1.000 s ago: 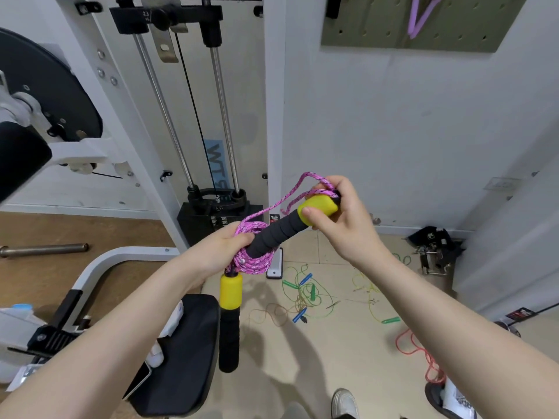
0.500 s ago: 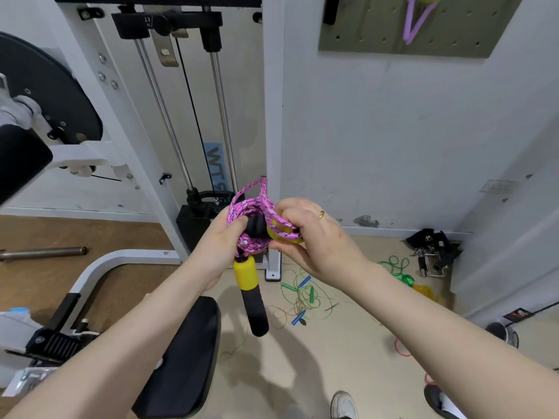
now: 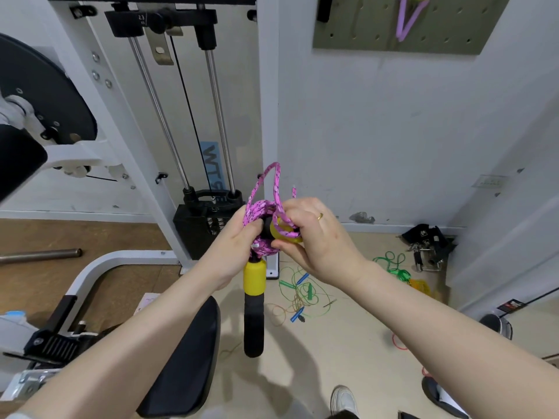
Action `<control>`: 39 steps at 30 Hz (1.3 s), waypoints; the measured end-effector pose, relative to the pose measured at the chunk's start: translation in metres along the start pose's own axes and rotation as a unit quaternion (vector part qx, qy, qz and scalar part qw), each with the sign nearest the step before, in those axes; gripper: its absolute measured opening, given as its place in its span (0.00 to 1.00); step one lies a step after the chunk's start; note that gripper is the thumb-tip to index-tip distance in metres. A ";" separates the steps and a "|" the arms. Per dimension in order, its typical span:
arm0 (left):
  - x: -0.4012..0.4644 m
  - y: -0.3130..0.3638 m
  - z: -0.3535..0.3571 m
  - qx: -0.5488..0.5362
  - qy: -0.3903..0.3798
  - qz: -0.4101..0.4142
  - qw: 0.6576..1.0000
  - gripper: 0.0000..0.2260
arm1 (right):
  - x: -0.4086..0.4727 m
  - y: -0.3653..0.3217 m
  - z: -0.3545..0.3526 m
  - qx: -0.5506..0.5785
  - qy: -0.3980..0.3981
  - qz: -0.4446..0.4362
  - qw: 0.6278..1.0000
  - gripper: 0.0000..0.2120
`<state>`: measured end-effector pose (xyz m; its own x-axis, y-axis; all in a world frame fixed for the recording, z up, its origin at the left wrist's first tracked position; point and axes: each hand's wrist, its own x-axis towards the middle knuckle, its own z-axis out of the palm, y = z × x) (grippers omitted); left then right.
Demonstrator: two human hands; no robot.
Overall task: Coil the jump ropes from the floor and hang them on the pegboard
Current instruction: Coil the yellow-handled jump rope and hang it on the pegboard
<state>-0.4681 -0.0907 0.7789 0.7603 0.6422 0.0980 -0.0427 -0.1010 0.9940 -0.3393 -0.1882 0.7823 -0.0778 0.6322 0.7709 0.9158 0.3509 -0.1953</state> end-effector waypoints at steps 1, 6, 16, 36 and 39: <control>0.001 -0.002 0.001 0.004 -0.003 -0.004 1.000 0.14 | -0.005 -0.003 0.001 -0.002 -0.014 -0.003 1.000 0.13; 0.006 -0.020 -0.005 0.028 0.000 -0.047 0.998 0.14 | -0.014 -0.015 0.000 0.091 -0.116 0.152 0.977 0.20; -0.003 -0.032 0.003 -0.013 -0.043 -0.099 0.994 0.14 | -0.038 -0.015 0.014 0.674 -0.029 0.497 0.546 0.54; -0.004 -0.064 0.004 0.197 -0.004 -0.183 0.963 0.07 | -0.043 -0.026 0.040 0.483 -0.079 0.489 0.722 0.23; 0.008 -0.068 0.006 0.251 -0.041 -0.182 0.950 0.08 | -0.042 -0.017 0.044 0.344 -0.111 0.457 0.813 0.20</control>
<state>-0.4555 -0.0834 0.7117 0.7144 0.6444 -0.2727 0.5316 -0.2465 0.8103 -0.3689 -0.1903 0.7266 0.3728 0.9279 0.0002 0.2002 -0.0803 -0.9765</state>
